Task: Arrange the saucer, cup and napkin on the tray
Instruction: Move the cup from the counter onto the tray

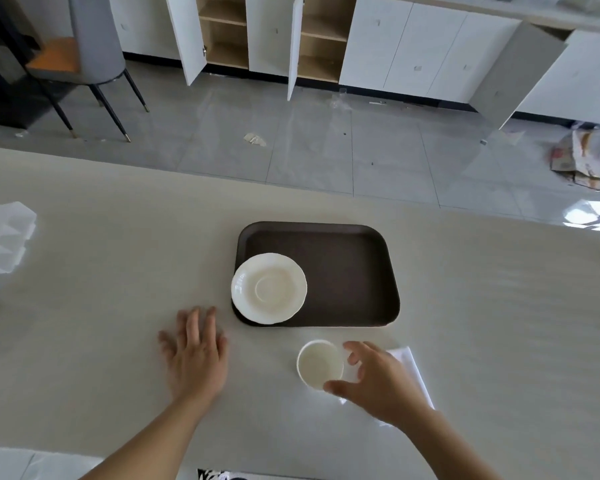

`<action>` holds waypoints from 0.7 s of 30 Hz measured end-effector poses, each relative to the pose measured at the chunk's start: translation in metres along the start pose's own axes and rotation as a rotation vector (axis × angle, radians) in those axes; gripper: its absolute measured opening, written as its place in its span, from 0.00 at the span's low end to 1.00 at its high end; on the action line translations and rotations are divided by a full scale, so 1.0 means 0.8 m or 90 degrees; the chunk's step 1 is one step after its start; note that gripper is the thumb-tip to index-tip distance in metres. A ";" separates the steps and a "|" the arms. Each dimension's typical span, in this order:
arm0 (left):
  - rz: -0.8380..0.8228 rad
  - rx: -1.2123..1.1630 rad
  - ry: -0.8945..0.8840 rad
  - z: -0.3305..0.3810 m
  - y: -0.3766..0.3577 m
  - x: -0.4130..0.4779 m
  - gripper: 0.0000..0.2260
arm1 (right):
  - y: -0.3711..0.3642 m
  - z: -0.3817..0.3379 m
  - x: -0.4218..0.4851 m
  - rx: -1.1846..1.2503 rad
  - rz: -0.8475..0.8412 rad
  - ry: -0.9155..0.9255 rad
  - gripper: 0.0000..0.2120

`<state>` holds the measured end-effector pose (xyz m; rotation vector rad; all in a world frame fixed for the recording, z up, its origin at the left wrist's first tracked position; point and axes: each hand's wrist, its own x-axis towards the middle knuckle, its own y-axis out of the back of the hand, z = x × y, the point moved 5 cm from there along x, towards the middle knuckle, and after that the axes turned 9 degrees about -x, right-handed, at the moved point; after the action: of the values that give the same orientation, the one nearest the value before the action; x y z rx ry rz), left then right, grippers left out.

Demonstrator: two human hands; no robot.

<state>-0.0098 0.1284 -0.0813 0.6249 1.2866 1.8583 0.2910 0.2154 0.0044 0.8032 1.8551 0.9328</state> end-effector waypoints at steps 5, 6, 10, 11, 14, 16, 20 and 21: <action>0.011 -0.012 -0.004 -0.005 -0.003 0.002 0.25 | -0.015 0.004 -0.012 -0.016 -0.024 -0.011 0.30; 0.011 -0.012 -0.003 -0.004 -0.003 0.002 0.25 | -0.017 0.004 -0.013 -0.018 -0.023 -0.015 0.27; 0.017 -0.011 -0.005 -0.004 -0.004 0.001 0.25 | -0.023 0.002 -0.016 0.013 -0.006 -0.021 0.19; 0.019 -0.011 -0.006 -0.005 -0.005 0.002 0.25 | -0.023 0.001 -0.017 0.017 0.003 -0.022 0.16; 0.027 -0.015 -0.010 -0.007 -0.007 0.002 0.25 | -0.023 -0.002 -0.016 0.006 0.048 -0.010 0.06; 0.034 -0.017 -0.012 -0.008 -0.007 0.002 0.24 | -0.022 -0.003 -0.015 0.001 0.074 0.004 0.04; 0.040 -0.020 -0.015 -0.010 -0.009 0.001 0.25 | -0.019 -0.003 -0.008 0.019 0.123 0.021 0.04; 0.041 -0.022 -0.016 -0.010 -0.009 0.001 0.25 | -0.017 -0.002 -0.006 0.026 0.132 0.025 0.04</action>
<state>-0.0140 0.1262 -0.0911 0.6765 1.2294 1.9148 0.2892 0.2037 -0.0045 1.0243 1.8542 1.0495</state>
